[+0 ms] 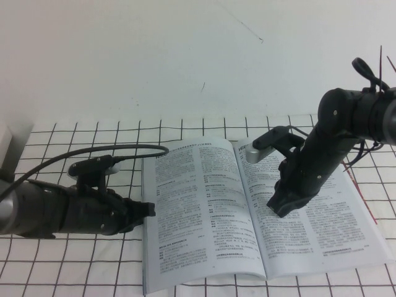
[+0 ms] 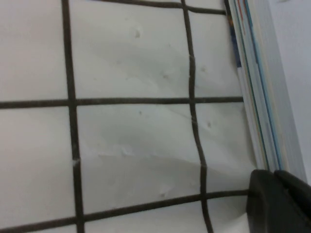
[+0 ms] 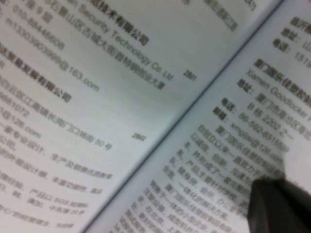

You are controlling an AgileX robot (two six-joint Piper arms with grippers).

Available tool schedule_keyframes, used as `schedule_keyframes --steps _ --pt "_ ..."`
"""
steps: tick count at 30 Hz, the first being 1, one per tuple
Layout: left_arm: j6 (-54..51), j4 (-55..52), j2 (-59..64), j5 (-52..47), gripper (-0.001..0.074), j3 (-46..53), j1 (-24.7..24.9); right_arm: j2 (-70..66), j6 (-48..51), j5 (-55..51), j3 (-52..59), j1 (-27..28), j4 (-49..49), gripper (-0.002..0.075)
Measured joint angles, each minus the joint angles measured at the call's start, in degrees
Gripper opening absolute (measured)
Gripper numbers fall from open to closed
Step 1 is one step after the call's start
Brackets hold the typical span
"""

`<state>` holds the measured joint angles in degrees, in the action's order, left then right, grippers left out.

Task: Close book
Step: 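Close the open booklet and leave it lying on the table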

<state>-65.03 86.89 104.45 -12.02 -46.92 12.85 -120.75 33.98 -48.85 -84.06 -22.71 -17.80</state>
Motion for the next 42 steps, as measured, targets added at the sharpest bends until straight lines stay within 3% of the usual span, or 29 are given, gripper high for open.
schedule_keyframes --steps 9,18,23,31,36,42 --pt "0.0 0.6 2.4 -6.3 -0.0004 -5.0 0.6 -0.1 2.8 0.5 0.0 0.1 -4.5 -0.0003" --pt "1.4 0.4 1.3 -8.1 -0.0004 -13.4 8.5 -0.5 3.5 0.5 0.0 0.0 -6.5 -0.0003" --pt "2.2 -0.2 -0.1 -7.7 -0.0004 -17.2 11.7 3.8 -0.6 -1.7 -2.1 0.8 -1.6 -0.0003" --pt "3.3 -1.3 -5.6 -9.0 -0.0004 -19.4 13.2 20.0 -7.8 -8.2 -14.6 2.9 6.8 -0.0003" --pt "8.2 -9.1 -13.4 -9.0 -0.0004 -19.4 13.2 30.9 -8.9 -9.9 -18.3 2.9 7.5 -0.0003" --pt "23.1 -31.9 -28.3 -15.2 -0.0004 -19.5 13.2 43.6 -8.9 -11.3 -16.9 2.9 8.4 -0.0003"
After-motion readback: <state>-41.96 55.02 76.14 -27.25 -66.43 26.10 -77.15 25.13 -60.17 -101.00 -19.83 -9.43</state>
